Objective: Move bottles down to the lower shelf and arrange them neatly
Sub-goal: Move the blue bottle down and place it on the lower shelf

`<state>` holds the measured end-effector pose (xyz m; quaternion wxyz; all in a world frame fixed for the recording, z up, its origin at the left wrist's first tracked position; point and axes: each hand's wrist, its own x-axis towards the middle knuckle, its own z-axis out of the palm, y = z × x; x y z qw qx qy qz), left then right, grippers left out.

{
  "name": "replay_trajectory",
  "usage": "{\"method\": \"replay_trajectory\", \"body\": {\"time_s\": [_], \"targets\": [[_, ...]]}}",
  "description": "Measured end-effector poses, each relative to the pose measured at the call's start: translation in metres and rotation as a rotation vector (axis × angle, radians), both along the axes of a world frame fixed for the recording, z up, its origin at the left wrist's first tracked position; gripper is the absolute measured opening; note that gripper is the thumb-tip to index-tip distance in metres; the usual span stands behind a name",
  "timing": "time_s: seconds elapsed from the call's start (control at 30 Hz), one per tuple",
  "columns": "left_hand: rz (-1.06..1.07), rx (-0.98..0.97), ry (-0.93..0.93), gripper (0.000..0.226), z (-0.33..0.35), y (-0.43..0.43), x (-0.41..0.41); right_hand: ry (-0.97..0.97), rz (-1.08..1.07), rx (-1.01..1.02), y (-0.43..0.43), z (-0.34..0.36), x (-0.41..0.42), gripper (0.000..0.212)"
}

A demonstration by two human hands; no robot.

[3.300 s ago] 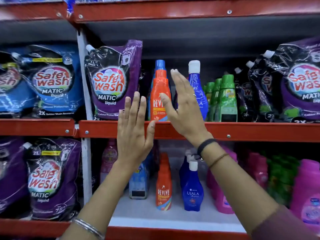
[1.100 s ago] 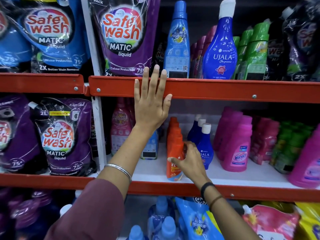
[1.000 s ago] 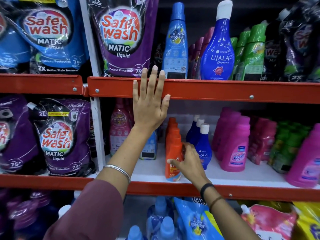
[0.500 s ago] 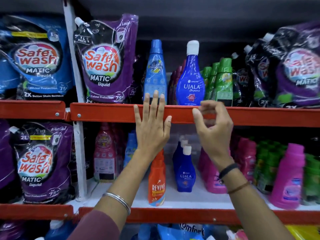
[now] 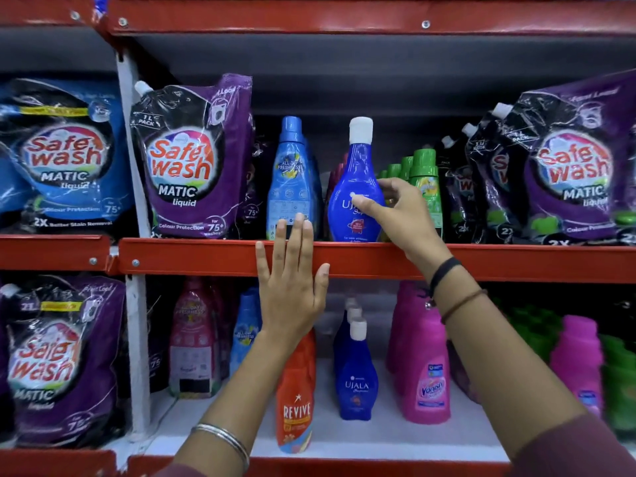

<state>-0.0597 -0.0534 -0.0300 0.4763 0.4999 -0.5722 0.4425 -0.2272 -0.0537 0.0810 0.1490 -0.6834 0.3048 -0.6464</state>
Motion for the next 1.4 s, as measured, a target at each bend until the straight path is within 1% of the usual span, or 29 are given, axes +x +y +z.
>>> {"method": "replay_trajectory", "body": {"time_s": [0.1,0.23,0.27,0.33,0.4,0.47,0.67,0.73,0.8,0.97,1.1,1.23,1.4], "targets": [[0.003,-0.001,-0.009,0.062,0.0,0.0,0.001,-0.117,-0.005,-0.071,0.003,-0.003,-0.004,0.036],[0.002,-0.007,-0.009,0.061,0.0,0.0,0.001,-0.288,-0.06,-0.123,0.019,0.005,-0.021,0.047],[0.0,-0.007,-0.011,0.061,0.0,0.0,0.001,-0.316,-0.037,-0.114,0.024,0.008,-0.027,0.047],[-0.001,-0.012,-0.012,0.061,0.001,0.0,0.0,-0.332,0.034,-0.092,0.036,0.008,-0.039,0.042],[0.003,-0.017,-0.012,0.061,0.001,0.001,0.0,-0.311,0.097,-0.07,0.048,0.001,-0.047,0.034],[0.011,-0.014,-0.011,0.061,0.001,0.001,0.0,-0.286,0.149,-0.035,0.058,-0.013,-0.05,0.032],[-0.007,0.013,-0.025,0.06,0.001,0.006,0.001,-0.15,0.214,0.092,0.068,-0.076,-0.05,0.046],[0.001,0.023,-0.043,0.06,0.001,0.007,0.003,-0.101,0.235,0.13,0.065,-0.102,-0.048,0.041],[0.0,0.026,-0.048,0.06,0.001,0.007,0.003,-0.064,0.225,0.177,0.058,-0.129,-0.046,0.036],[-0.007,0.021,-0.048,0.06,0.001,0.007,0.003,0.019,0.171,0.337,0.03,-0.191,-0.036,0.041],[-0.011,0.006,-0.048,0.059,0.001,0.006,0.003,0.059,0.109,0.424,0.006,-0.228,-0.031,0.042],[-0.015,-0.002,-0.047,0.058,0.0,0.004,0.003,0.083,0.071,0.51,-0.01,-0.255,-0.028,0.047],[-0.02,-0.017,-0.05,0.058,-0.001,0.002,0.003,0.074,0.095,0.561,-0.015,-0.271,-0.026,0.043]]}}
